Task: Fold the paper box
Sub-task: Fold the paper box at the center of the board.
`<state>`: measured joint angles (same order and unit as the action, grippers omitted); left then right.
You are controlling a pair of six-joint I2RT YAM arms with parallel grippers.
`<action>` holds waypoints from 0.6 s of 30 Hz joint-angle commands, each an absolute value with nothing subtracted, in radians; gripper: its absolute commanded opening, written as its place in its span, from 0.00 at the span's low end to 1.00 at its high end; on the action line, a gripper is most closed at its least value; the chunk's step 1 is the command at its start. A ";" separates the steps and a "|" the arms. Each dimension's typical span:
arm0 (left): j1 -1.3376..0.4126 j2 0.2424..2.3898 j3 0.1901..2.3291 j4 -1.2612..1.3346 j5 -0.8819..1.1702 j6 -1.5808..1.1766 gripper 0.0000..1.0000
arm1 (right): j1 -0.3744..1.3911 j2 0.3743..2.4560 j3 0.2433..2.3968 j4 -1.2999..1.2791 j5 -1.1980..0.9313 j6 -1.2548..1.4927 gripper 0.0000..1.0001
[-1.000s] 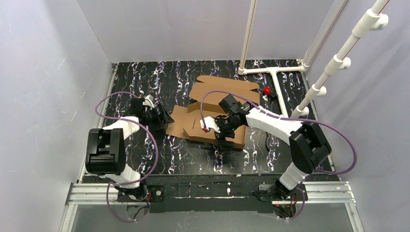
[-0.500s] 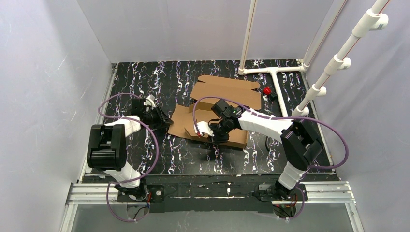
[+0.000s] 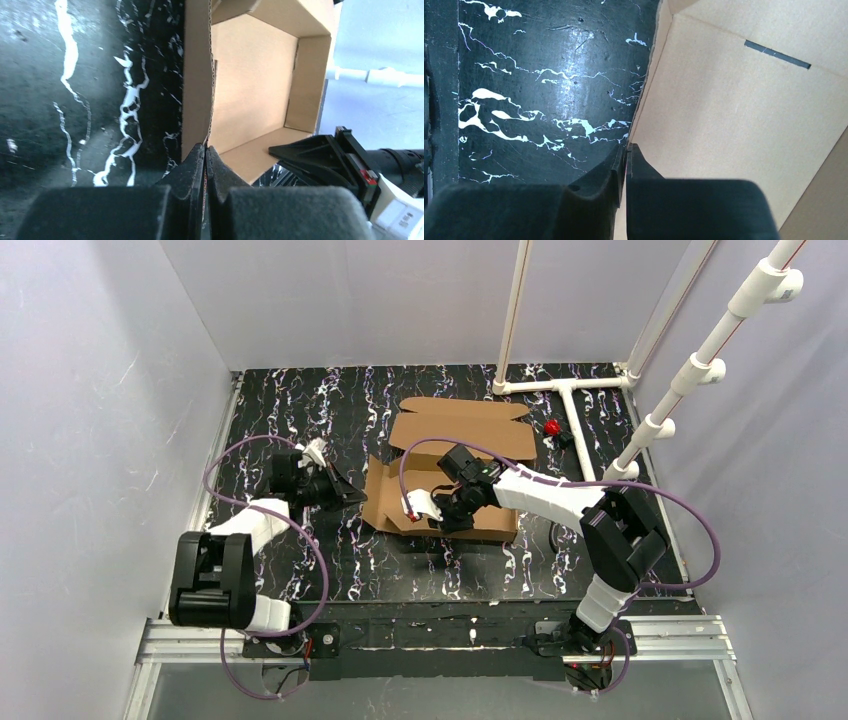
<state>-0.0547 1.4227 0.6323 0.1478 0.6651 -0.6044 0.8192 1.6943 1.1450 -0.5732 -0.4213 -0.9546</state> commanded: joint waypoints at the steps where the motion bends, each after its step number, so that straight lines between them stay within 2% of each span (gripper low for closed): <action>1: -0.091 1.337 0.592 0.166 0.725 -0.643 0.00 | 0.831 1.715 1.150 -0.558 -0.459 -0.956 0.11; 18: -0.123 1.153 0.477 0.325 0.712 -0.891 0.00 | 0.854 1.730 1.160 -0.566 -0.499 -0.916 0.06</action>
<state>-0.1165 1.1954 0.5175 0.2440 0.6689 -0.8001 0.8349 1.7061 1.1511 -0.5659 -0.4419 -0.9348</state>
